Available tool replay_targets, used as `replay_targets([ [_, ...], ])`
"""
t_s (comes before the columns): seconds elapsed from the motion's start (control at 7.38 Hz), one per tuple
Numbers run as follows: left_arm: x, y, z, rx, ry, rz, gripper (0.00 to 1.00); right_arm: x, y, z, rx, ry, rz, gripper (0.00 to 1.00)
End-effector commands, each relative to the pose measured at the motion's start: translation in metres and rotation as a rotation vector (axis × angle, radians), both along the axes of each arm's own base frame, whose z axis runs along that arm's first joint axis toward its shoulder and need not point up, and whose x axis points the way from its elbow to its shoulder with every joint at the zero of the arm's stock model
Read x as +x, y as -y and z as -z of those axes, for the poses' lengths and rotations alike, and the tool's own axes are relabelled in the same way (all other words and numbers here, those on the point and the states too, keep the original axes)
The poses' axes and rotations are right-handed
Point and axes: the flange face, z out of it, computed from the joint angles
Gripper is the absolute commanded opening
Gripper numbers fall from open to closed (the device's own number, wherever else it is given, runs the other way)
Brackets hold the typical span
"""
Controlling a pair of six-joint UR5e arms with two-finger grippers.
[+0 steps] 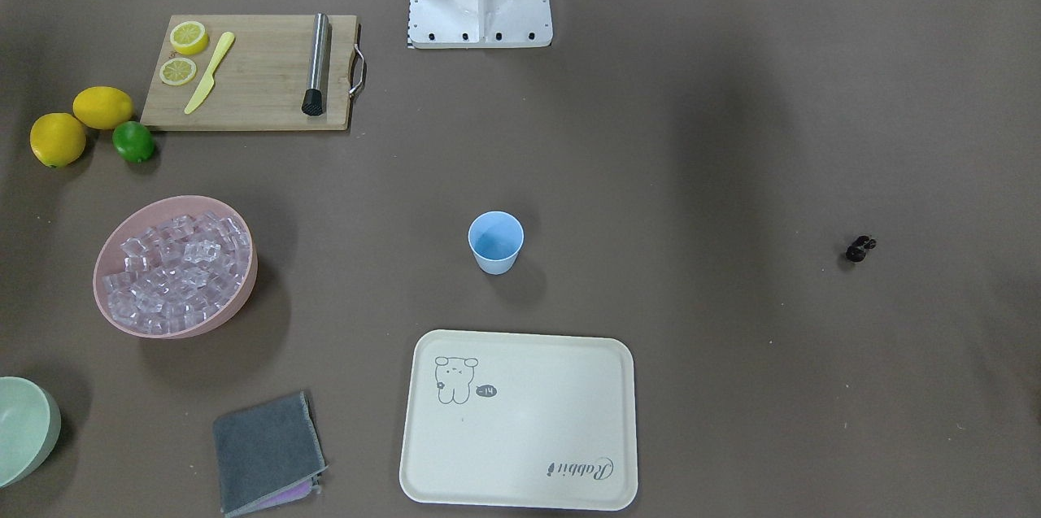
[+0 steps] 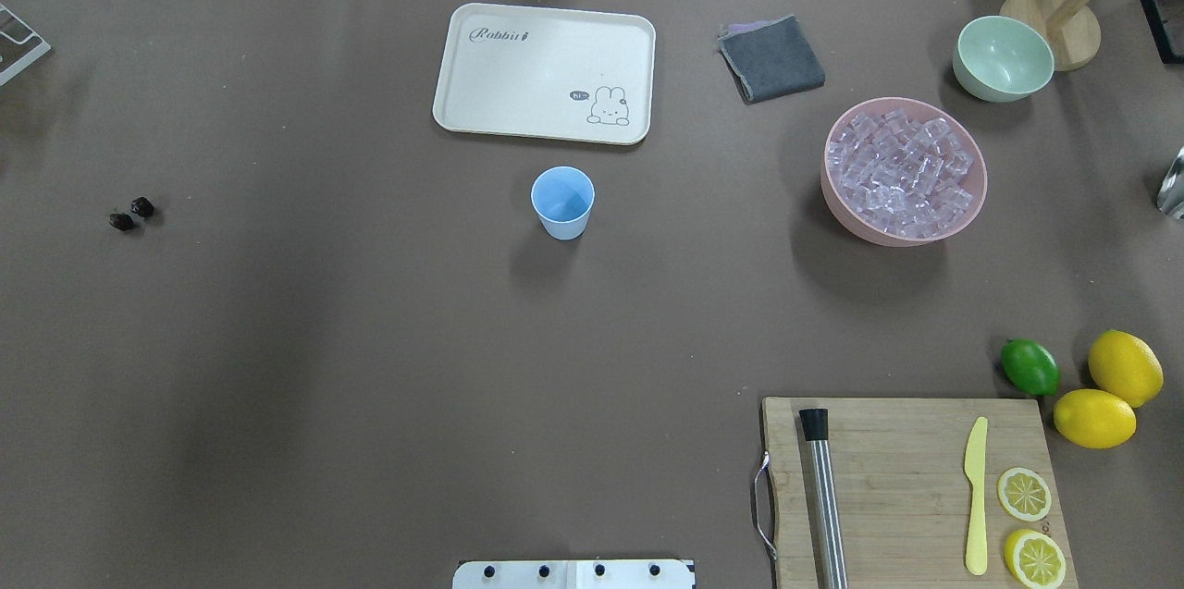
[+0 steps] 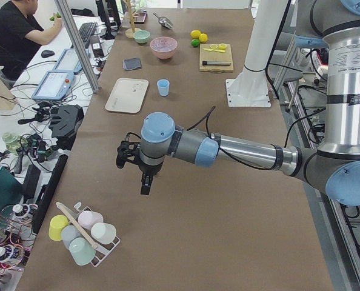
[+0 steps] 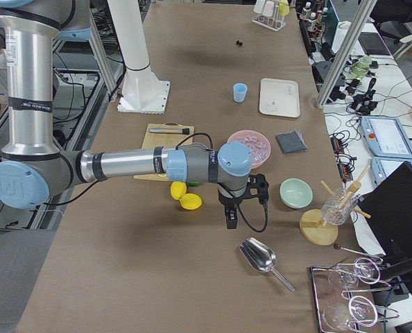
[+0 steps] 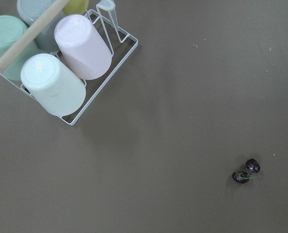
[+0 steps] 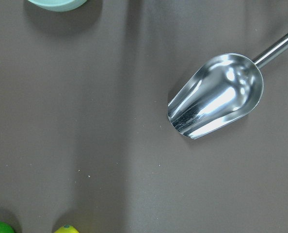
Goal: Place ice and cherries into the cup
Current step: 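Move the right gripper toward the pink bowl of ice cubes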
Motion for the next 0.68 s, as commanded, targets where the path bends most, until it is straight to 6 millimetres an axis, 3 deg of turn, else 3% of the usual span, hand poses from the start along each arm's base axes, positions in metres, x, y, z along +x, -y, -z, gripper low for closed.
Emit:
replay_targets([
  [0.0, 0.004, 0.000, -0.004, -0.011, 0.002, -0.008, 0.98, -0.001, 0.000, -0.002, -0.006, 0.000, 0.002, 1.00],
  [0.41, 0.018, 0.015, 0.012, 0.017, 0.003, -0.036, 0.98, 0.002, 0.003, 0.005, 0.005, 0.004, -0.005, 1.00],
  [0.54, 0.023, 0.010, -0.004, -0.033, -0.002, -0.046, 0.98, 0.005, 0.002, 0.004, 0.001, 0.001, -0.012, 1.00],
])
